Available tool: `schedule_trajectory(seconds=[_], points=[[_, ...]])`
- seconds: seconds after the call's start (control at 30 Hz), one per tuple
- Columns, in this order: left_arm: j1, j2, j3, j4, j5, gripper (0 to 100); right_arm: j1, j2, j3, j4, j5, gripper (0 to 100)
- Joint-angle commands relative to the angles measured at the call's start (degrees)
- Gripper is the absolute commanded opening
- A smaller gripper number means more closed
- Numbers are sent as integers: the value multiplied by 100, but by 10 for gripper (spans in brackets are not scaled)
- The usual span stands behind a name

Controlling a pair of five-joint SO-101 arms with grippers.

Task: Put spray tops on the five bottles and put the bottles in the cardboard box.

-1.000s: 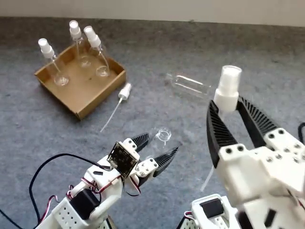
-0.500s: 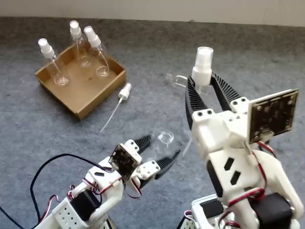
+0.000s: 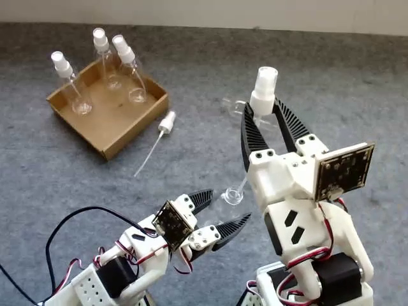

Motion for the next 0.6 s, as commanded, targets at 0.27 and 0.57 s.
schedule_trajectory(seconds=[0.27,0.57], points=[[84,-40,119,-167,35,35,57,-40,497,-171,0,56],[-400,-40,119,-185,62,35,31,-1042,681,224,-9,56]])
